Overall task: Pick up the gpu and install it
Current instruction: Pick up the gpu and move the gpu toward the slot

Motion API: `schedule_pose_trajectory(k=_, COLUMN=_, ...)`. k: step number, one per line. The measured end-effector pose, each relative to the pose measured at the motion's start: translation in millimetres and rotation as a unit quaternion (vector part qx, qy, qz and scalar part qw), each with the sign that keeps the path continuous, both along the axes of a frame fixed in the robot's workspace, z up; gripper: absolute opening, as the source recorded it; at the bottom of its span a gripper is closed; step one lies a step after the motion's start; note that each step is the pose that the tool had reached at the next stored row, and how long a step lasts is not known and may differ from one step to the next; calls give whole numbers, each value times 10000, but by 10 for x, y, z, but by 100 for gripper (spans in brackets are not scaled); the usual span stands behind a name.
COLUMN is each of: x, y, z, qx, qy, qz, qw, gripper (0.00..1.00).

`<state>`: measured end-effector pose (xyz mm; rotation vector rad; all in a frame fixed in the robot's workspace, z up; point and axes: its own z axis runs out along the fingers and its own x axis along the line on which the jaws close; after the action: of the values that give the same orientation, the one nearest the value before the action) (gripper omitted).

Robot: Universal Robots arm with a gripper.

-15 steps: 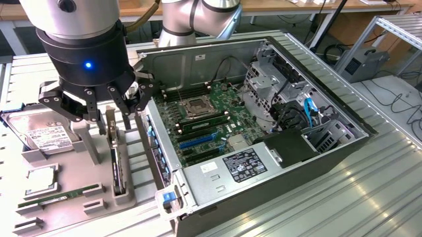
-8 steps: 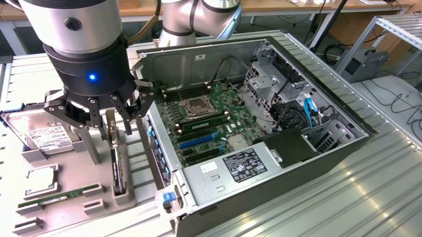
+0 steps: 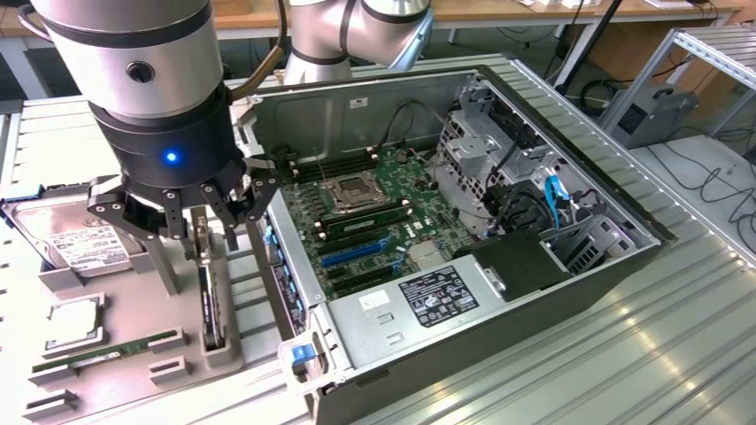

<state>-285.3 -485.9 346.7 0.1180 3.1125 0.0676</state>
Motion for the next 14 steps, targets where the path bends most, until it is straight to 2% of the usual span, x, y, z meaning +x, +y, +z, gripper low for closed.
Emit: schedule_pose_trajectory(k=14, x=0, y=0, z=-61, qx=0, qy=0, qz=0, qw=10000, gripper=42)
